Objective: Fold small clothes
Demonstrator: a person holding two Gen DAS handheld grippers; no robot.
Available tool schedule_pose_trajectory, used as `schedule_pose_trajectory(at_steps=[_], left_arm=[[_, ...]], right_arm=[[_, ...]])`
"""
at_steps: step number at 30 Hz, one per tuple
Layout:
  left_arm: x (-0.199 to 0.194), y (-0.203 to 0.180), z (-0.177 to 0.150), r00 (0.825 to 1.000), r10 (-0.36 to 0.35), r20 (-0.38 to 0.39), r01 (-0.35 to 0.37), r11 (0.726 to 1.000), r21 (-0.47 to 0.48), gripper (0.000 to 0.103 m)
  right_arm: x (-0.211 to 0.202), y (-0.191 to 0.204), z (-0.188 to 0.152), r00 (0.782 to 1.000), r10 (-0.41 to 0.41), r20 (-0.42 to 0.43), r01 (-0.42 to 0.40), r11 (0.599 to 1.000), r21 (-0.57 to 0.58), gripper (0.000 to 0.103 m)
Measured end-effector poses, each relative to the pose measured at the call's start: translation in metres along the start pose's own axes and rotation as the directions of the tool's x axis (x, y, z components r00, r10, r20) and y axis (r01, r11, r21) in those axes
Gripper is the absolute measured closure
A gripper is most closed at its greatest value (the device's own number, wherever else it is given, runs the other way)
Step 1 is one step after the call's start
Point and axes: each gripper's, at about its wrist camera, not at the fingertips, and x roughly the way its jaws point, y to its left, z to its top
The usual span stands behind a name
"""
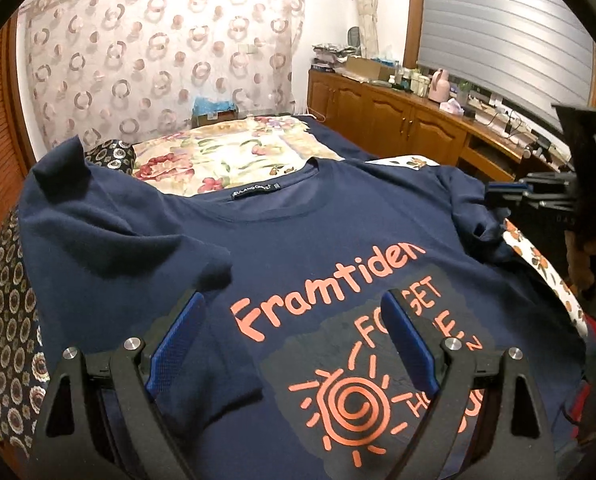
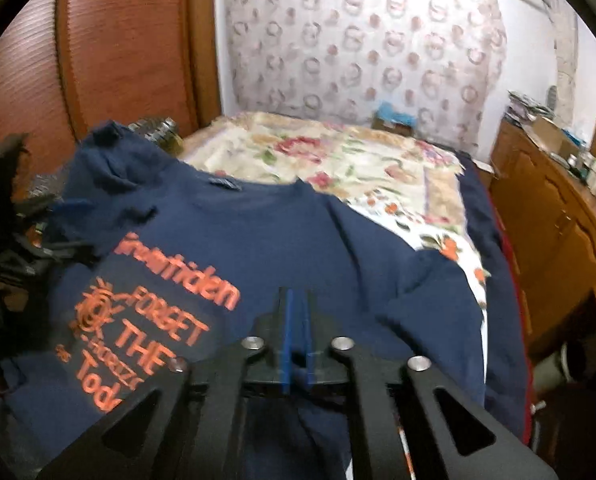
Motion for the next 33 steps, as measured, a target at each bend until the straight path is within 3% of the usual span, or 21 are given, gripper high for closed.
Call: schedule_pose_trajectory(at_steps=[4,6,12,21,25,26,28,30,33], left_arm=[[0.001,-0.001,-0.001,1.0,-0.015,0.001,0.015,1.0,-0.003,0.013],[0.002,-0.001,-0.002,1.0,-0.025,0.001,0.025,1.0,-0.006,0.013],[0.004,-0.004,-0.006,0.999,-0.042,-0.01,0.041,0.999,-0.005,0.013],[0.005,-0.004,-0.008,0.999,-0.04,-0.017,0.04,0.999,-0.006,0.013],[0.006,-0.006,-0.01,0.999,-0.037,-0.023,0.037,0.999,-0.007,0.013],[0.006,-0.006,-0.01,0.999,-0.035,-0.023,0.035,0.999,-0.007,0.013],[0.006,-0.006,-0.01,0.999,-0.034,-0.021,0.034,0.999,-0.008,0.013],[0.005,-0.005,-0.01,0.999,-0.031,-0.017,0.031,0.999,-0.012,0.013],[0.002,-0.003,-0.01,1.0,-0.024,-0.01,0.024,1.0,-0.019,0.013]], right_arm=[[-0.01,-0.025,-0.012,0.999,-0.052,0.004,0.051,0.997,0.064,0.064],[-0.014,-0.041,-0.02,0.994,-0.106,-0.005,0.106,0.99,0.093,0.061],[-0.003,-0.074,-0.046,0.976,-0.202,-0.075,0.212,0.962,0.174,0.058],[0.026,-0.096,-0.058,0.967,-0.208,-0.143,0.24,0.935,0.262,0.058],[0.028,-0.097,-0.041,0.968,-0.208,-0.143,0.24,0.934,0.264,0.058],[0.025,-0.097,-0.039,0.968,-0.211,-0.138,0.241,0.936,0.255,0.059],[0.018,-0.097,-0.044,0.968,-0.217,-0.126,0.241,0.944,0.225,0.092],[0.016,-0.095,-0.045,0.969,-0.209,-0.13,0.232,0.953,0.194,0.097],[0.008,-0.09,-0.04,0.974,-0.197,-0.107,0.212,0.965,0.154,0.098]])
